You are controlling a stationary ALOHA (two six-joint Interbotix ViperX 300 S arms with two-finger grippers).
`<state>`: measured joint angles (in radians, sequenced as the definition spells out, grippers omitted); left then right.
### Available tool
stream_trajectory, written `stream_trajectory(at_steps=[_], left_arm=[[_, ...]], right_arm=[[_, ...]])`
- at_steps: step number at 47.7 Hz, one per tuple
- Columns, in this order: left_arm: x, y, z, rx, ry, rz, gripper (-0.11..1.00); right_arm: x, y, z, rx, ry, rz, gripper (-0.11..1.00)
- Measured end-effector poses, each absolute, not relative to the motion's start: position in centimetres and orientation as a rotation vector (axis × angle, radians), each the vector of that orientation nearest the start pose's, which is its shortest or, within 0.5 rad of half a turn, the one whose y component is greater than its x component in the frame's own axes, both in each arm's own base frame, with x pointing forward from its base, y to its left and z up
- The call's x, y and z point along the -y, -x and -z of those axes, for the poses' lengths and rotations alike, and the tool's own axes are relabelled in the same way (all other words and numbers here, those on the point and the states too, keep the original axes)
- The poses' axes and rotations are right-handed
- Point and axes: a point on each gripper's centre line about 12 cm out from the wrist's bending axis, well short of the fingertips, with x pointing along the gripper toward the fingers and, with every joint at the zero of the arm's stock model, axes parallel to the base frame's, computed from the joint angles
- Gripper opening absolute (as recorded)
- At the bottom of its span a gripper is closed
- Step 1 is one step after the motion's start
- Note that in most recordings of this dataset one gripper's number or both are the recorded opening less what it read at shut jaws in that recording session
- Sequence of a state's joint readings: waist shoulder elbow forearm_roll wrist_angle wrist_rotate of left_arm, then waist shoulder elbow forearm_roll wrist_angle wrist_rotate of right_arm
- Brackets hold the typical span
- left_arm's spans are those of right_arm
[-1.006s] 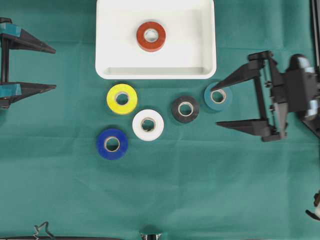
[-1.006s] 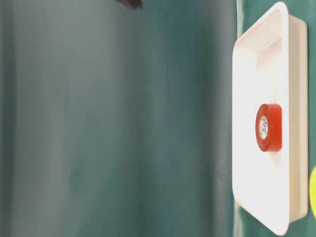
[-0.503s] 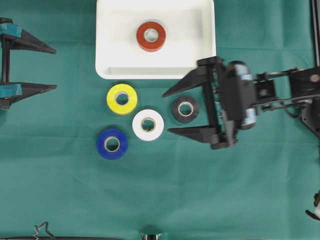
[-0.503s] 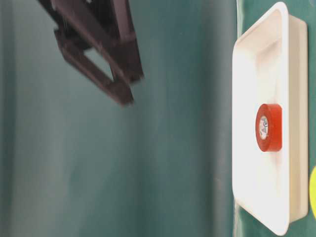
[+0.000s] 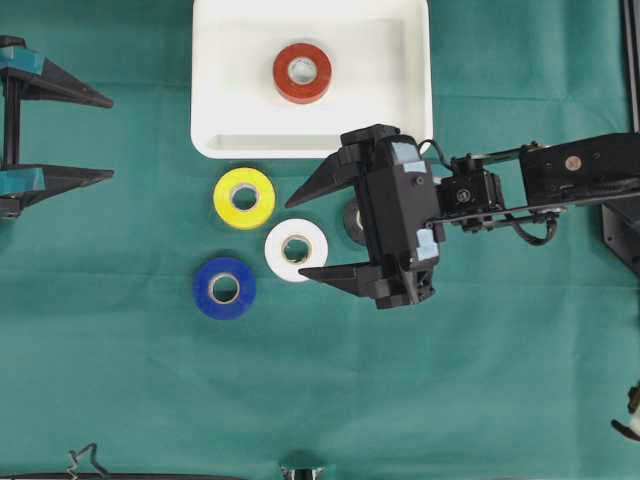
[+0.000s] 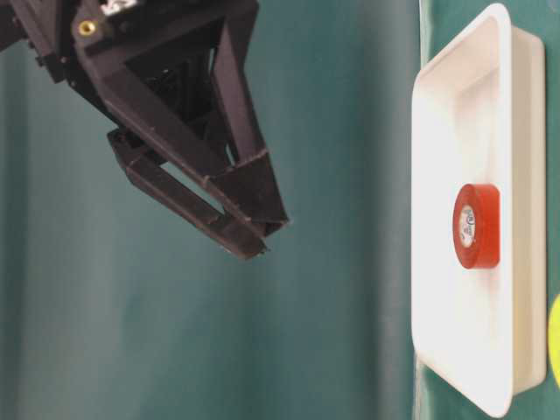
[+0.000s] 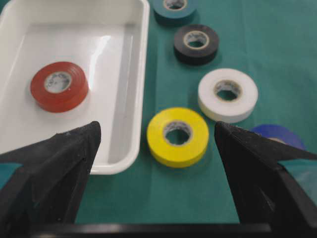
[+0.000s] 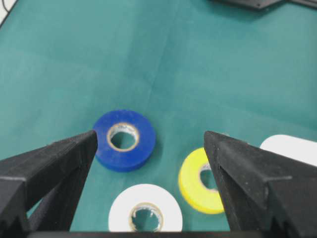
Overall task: Pick up the tape from a random location and place it into the white case.
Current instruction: 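Move the right gripper toward the white tape roll, then lower the right gripper into the white roll's hole and close on its rim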
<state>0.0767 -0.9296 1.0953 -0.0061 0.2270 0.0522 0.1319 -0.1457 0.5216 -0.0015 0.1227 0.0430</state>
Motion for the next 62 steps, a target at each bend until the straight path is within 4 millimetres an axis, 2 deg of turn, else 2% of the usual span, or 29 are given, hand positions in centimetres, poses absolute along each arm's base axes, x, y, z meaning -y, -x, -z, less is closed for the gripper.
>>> stream_trajectory(at_steps=[17,32,62], left_arm=[[-1.5,-20.0,-25.9,-0.395,-0.024,-0.066,0.94],[-1.5,-20.0,-25.9,-0.397,-0.021,-0.067,0.94],[-1.5,-20.0,-25.9,-0.397,-0.023,-0.067,0.94]], right_arm=[[-5.3,-40.3,-25.2,-0.794,-0.071,-0.072,0.92],[-5.5,-41.6,-24.5,-1.009,-0.058,-0.050,0.92],[-5.5,-41.8,-24.6,-1.025,-0.050,-0.046,0.92]])
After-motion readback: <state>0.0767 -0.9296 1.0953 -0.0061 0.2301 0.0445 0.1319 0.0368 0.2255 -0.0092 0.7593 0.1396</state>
